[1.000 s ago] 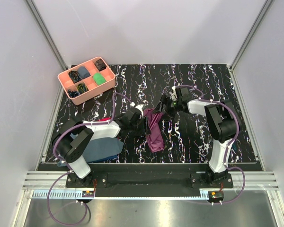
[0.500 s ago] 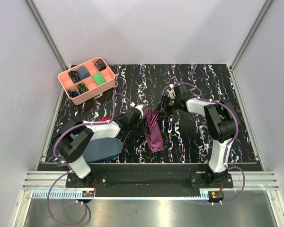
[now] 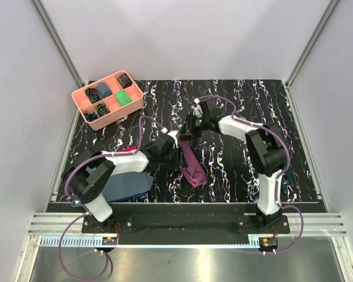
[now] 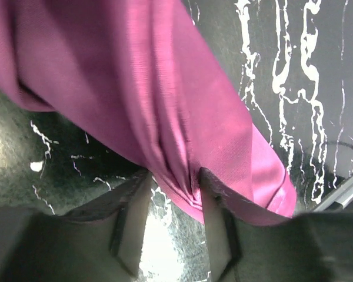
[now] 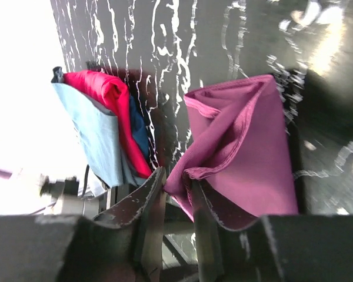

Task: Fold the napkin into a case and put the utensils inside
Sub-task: Stuff the top corner of the smaller-rectangle-folded napkin at the center of the board.

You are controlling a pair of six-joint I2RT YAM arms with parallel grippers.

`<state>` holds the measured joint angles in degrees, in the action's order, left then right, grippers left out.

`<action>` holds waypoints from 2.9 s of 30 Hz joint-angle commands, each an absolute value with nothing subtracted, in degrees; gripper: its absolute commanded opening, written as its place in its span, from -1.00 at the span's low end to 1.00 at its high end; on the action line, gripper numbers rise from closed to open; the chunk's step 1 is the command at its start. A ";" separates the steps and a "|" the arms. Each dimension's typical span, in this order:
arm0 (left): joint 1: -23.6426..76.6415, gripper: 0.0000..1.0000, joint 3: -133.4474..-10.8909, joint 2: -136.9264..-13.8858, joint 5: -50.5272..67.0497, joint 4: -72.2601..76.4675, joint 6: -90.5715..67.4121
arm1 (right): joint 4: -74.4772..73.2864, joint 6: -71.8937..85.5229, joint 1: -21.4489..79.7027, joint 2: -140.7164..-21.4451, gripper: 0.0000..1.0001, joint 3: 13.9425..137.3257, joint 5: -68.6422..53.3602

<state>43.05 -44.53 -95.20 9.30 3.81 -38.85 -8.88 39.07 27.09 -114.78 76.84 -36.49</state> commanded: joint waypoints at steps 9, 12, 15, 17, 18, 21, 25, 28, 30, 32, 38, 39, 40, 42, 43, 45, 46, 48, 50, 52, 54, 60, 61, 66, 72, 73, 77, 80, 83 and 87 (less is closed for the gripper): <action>32.71 0.22 -38.50 -74.02 15.38 0.18 -39.11 | -12.65 38.23 28.74 -118.21 -0.03 82.09 -43.33; 28.13 0.32 -38.67 -70.14 17.75 0.53 -40.87 | -13.71 36.48 28.74 -118.13 0.12 82.62 -44.38; 25.84 0.49 -42.78 -73.29 20.29 0.18 -40.35 | -14.32 35.69 28.39 -115.94 0.25 82.27 -43.69; 25.40 0.52 -46.30 -78.36 22.22 -3.06 -39.12 | -14.85 35.33 27.95 -114.09 0.29 81.65 -43.42; 25.49 0.53 -48.93 -79.88 22.67 -3.25 -38.68 | -15.38 34.72 27.86 -113.47 0.31 81.48 -43.42; 25.40 0.69 -53.24 -85.33 22.68 -3.95 -37.18 | -17.49 33.40 27.42 -110.22 0.35 80.25 -41.75; 25.66 0.77 -58.35 -91.04 22.42 -6.58 -35.33 | -17.84 32.43 26.11 -105.04 0.41 75.16 -39.91; 25.93 0.76 -60.90 -93.51 20.66 -8.35 -35.07 | -18.37 30.41 25.31 -104.07 0.40 72.87 -39.99; 26.80 0.74 -62.22 -94.48 20.66 -8.61 -35.16 | -18.28 29.63 25.22 -102.84 0.40 70.85 -38.59; 28.81 0.74 -64.49 -95.53 17.34 -10.88 -34.11 | -18.19 28.92 25.22 -100.82 0.26 67.51 -37.19; 35.23 0.79 -74.33 -101.24 -3.54 -23.01 -31.82 | -14.25 30.41 25.22 -97.56 -0.06 58.90 -38.67; 36.03 0.80 -75.40 -102.03 -5.78 -23.90 -31.29 | -13.28 31.19 25.22 -97.12 -0.08 57.06 -38.76; 36.56 0.81 -76.63 -103.87 -8.15 -25.04 -31.03 | -12.75 31.55 25.31 -95.90 -0.10 56.35 -38.85; 37.61 0.81 -79.62 -105.38 -10.54 -28.21 -30.68 | -11.52 32.25 25.84 -94.66 -0.12 54.50 -38.85; 37.70 0.81 -80.15 -106.51 -11.85 -28.39 -30.67 | -11.25 32.60 26.10 -93.44 -0.14 54.06 -38.50; 37.88 0.77 -81.21 -107.48 -12.48 -28.65 -30.85 | -10.46 33.04 27.15 -92.73 -0.18 53.27 -38.76; 37.88 0.74 -81.65 -108.71 -12.92 -28.83 -30.68 | -10.37 33.22 27.51 -92.38 -0.25 53.17 -38.76; 38.14 0.70 -83.32 -109.77 -13.36 -30.05 -30.50 | -9.85 33.83 28.47 -92.37 -0.32 52.74 -39.02; 37.97 0.66 -83.84 -110.65 -14.06 -30.15 -30.06 | -9.32 34.45 29.26 -92.72 -0.40 52.38 -39.46; 37.88 0.59 -84.37 -111.61 -14.33 -30.15 -29.62 | -8.35 34.98 30.41 -93.07 -0.46 51.68 -39.72; 37.18 0.44 -84.90 -112.06 -13.01 -30.15 -29.44 | -6.78 36.12 30.85 -93.16 -0.48 50.11 -39.64; 34.28 -0.07 -80.52 -109.69 -8.10 -25.41 -29.88 | -4.75 36.91 30.94 -92.99 -0.53 45.63 -37.71; 33.49 -0.13 -78.25 -108.64 -5.65 -22.96 -30.06 | -4.14 37.09 30.85 -93.08 -0.53 44.92 -37.27; 30.68 -0.34 -70.33 -105.82 -0.36 -14.79 -31.28 | 1.93 41.13 30.94 -92.47 -0.54 38.42 -36.66; 26.46 -0.55 -62.41 -103.54 10.79 -2.57 -34.80 | 6.33 45.00 30.94 -90.97 -0.50 33.49 -35.77; 26.19 -0.53 -61.97 -103.27 11.77 -1.59 -34.89 | 4.15 43.69 31.02 -90.36 -0.47 34.18 -35.51; 25.05 -0.52 -61.87 -103.70 16.17 -0.26 -35.25 | -7.62 37.54 31.03 -81.95 -0.21 38.31 -29.12; 24.96 -0.59 -62.93 -104.85 17.84 -0.18 -34.37 | -13.26 34.20 30.94 -77.63 0.37 41.74 -22.71; 25.05 -0.65 -62.84 -105.64 20.21 3.94 -34.54 | -14.50 32.44 30.41 -79.08 0.99 45.60 -23.27; 24.96 -0.69 -64.16 -107.05 21.09 3.96 -33.93 | -16.60 30.34 30.06 -87.35 1.00 52.81 -31.63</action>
